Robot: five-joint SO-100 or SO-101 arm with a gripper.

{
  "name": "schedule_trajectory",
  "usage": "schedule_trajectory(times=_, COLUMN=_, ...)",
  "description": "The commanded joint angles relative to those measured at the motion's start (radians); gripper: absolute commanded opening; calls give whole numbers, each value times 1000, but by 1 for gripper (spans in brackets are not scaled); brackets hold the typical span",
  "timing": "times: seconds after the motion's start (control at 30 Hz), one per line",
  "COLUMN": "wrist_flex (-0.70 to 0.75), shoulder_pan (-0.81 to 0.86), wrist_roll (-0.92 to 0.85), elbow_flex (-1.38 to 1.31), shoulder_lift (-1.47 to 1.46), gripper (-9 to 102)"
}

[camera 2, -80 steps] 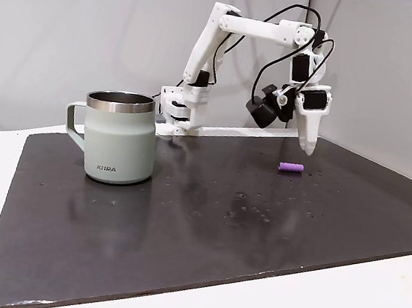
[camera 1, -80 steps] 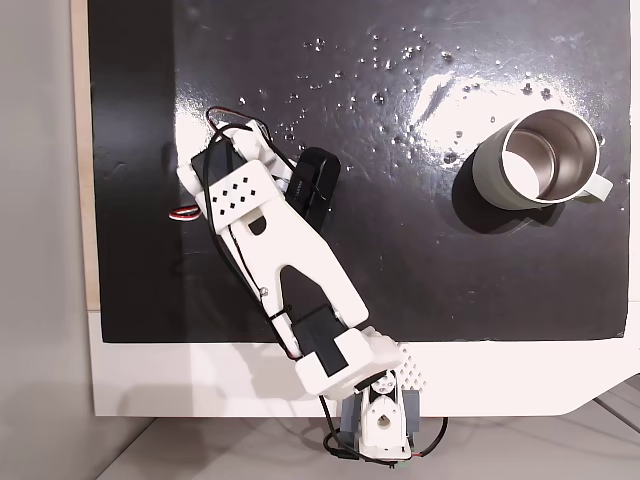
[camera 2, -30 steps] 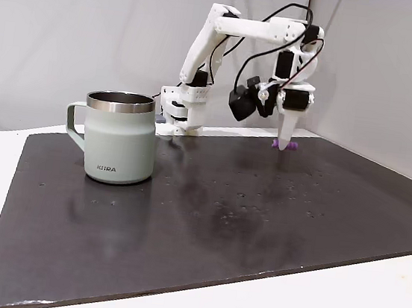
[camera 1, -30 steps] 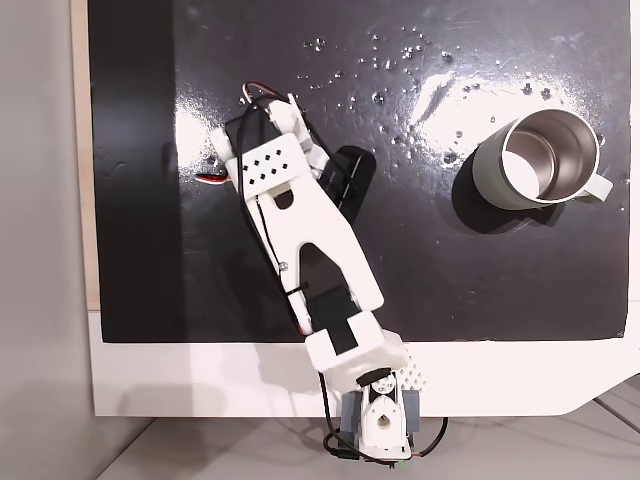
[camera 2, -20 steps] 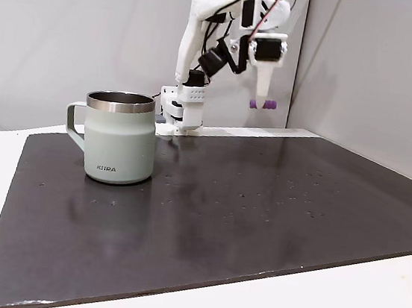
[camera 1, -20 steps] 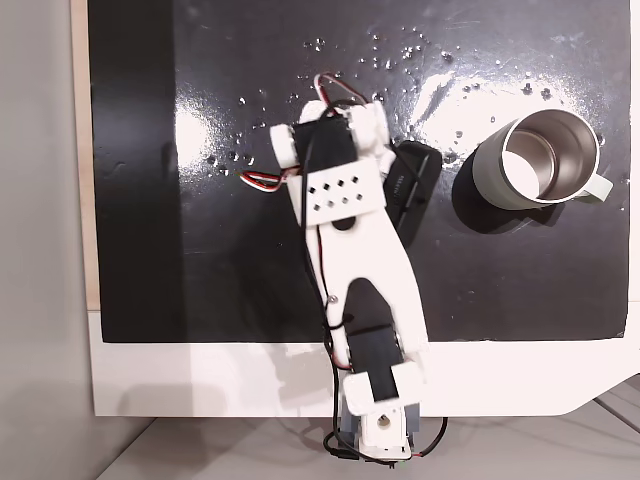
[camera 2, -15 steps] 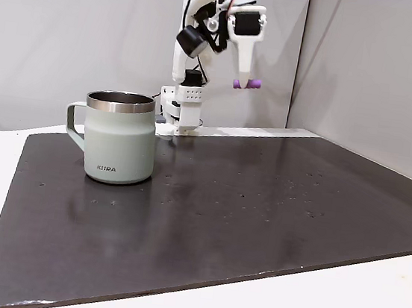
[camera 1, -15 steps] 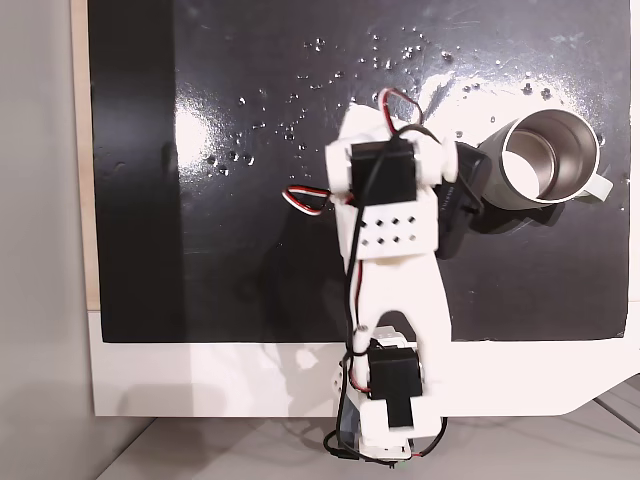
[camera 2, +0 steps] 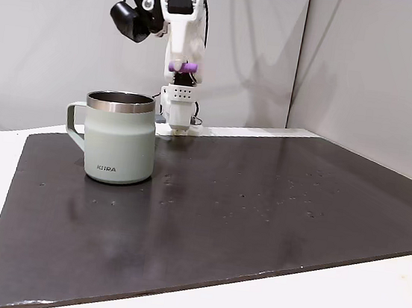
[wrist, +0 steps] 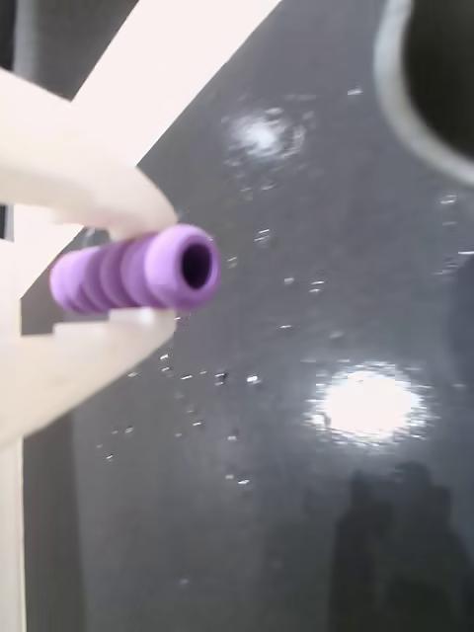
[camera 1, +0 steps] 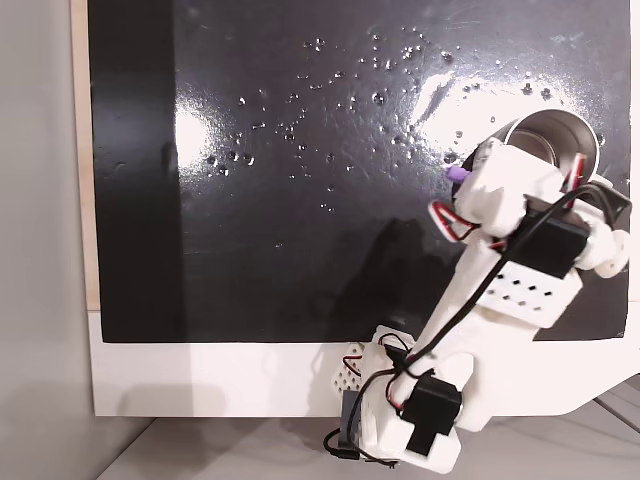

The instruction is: Grasp a pengrip and put it in the cup.

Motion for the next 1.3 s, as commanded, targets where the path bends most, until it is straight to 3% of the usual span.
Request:
schedule_trajectory(times=0.0, wrist_flex=-3, shoulder_pan=78, wrist_roll=-64, elbow_flex=-118, shoulder_lift=-67, gripper=0)
schedule_trajectory(times=0.37, wrist_flex=-3, shoulder_pan=146, wrist_roll=-130, elbow_flex=-354, shoulder_lift=-261, gripper=0)
schedule_trajectory(times=0.93, wrist_flex=-15, shoulder_pan=218, wrist_roll=-195, elbow_flex=-430, shoulder_lift=-322, gripper=0)
schedule_trajectory(times=0.97, wrist_flex=-15, shoulder_pan=222, wrist_roll=-196, elbow_flex=-431, shoulder_lift=-325, gripper=6)
schedule_trajectory(times=1.07, wrist_flex=-15, shoulder_pan=232, wrist_roll=-190, elbow_flex=-423, shoulder_lift=-331, gripper=39)
schedule_trajectory(times=1.1, wrist_flex=-15, shoulder_pan=233, wrist_roll=-190, elbow_flex=-423, shoulder_lift=-334, gripper=44)
schedule_trajectory(times=1.27, wrist_flex=-15, shoulder_pan=238, wrist_roll=-183, elbow_flex=-433, shoulder_lift=-337, gripper=51)
